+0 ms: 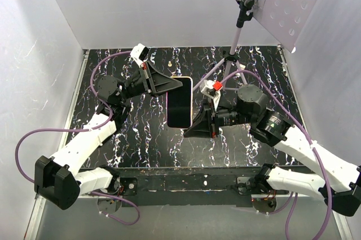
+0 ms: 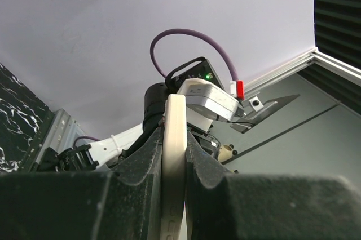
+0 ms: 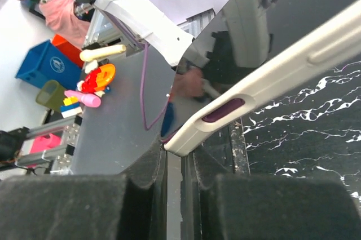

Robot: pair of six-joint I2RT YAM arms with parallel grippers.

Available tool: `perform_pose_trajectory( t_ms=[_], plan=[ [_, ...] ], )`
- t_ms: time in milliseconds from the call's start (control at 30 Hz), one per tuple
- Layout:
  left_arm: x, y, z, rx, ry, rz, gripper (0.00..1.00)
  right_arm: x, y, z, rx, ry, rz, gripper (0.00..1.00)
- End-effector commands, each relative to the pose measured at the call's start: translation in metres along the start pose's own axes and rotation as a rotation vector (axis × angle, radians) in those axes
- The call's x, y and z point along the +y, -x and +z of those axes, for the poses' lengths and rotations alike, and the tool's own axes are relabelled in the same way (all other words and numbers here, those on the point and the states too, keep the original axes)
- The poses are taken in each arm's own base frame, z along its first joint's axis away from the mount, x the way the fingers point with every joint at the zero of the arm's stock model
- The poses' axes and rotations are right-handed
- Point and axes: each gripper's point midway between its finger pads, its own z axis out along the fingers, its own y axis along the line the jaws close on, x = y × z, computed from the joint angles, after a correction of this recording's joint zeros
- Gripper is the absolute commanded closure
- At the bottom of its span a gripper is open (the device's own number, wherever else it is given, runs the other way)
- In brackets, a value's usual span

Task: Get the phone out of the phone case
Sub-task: Remove the phone case from the phone.

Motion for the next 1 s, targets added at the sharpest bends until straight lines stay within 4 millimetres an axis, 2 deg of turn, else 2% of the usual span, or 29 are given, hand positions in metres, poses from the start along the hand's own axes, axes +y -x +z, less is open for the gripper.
perform_pose_trajectory(
  t_ms=[0, 167, 233, 267, 300, 333, 400, 467, 533, 567, 600, 700, 800, 833, 900, 967],
  plan=[
    [-0.025, -0.018, -0.003, 0.088, -0.039, -0.093, 1.00, -0.015, 0.041, 0.000, -0.061, -0.134, -0.284, 0.99],
    [-0.031, -0.022, 0.000, 0.103, -0.088, -0.154, 1.00, -0.030, 0.055, 0.009, -0.001, -0.277, -0.377, 0.99],
    [-0.032, -0.021, 0.000, 0.099, -0.089, -0.155, 1.00, -0.042, 0.066, 0.009, -0.010, -0.342, -0.412, 0.99],
    [-0.033, -0.021, 0.001, 0.097, -0.091, -0.156, 1.00, -0.053, 0.073, 0.008, -0.024, -0.410, -0.403, 0.99],
    [-0.035, -0.021, 0.001, 0.099, -0.097, -0.153, 1.00, -0.074, 0.082, 0.001, -0.046, -0.539, -0.386, 0.99],
    [-0.036, -0.020, 0.001, 0.093, -0.105, -0.147, 1.00, -0.103, 0.086, -0.014, -0.076, -0.736, -0.312, 0.99],
    [-0.032, -0.017, -0.001, 0.045, -0.100, -0.127, 1.00, -0.122, 0.076, -0.028, -0.079, -0.880, -0.189, 0.99],
    [-0.024, -0.009, -0.001, -0.015, -0.061, -0.075, 1.00, -0.126, 0.047, -0.035, -0.040, -0.912, -0.072, 0.97],
    [-0.008, 0.002, -0.001, -0.080, 0.015, -0.030, 1.00, -0.122, 0.018, -0.041, -0.017, -0.911, 0.062, 0.79],
    [-0.004, 0.007, -0.002, -0.113, 0.035, 0.001, 1.00, -0.119, 0.005, -0.046, -0.026, -0.907, 0.135, 0.62],
    [0.000, 0.014, -0.004, -0.154, 0.058, 0.031, 1.00, -0.112, -0.007, -0.048, -0.027, -0.879, 0.201, 0.54],
    [0.016, 0.028, -0.007, -0.226, 0.147, 0.109, 1.00, -0.082, -0.016, -0.050, -0.098, -0.761, 0.375, 0.48],
    [0.029, 0.041, -0.010, -0.298, 0.211, 0.126, 1.00, -0.040, 0.008, -0.042, -0.268, -0.524, 0.521, 0.47],
    [0.034, 0.044, -0.012, -0.326, 0.229, 0.121, 1.00, -0.024, 0.024, -0.038, -0.340, -0.411, 0.532, 0.48],
    [0.040, 0.048, -0.015, -0.355, 0.244, 0.100, 1.00, -0.009, 0.031, -0.030, -0.377, -0.285, 0.579, 0.48],
    [0.046, 0.048, -0.013, -0.352, 0.240, 0.072, 1.00, -0.003, 0.039, -0.027, -0.384, -0.245, 0.590, 0.50]
  ],
)
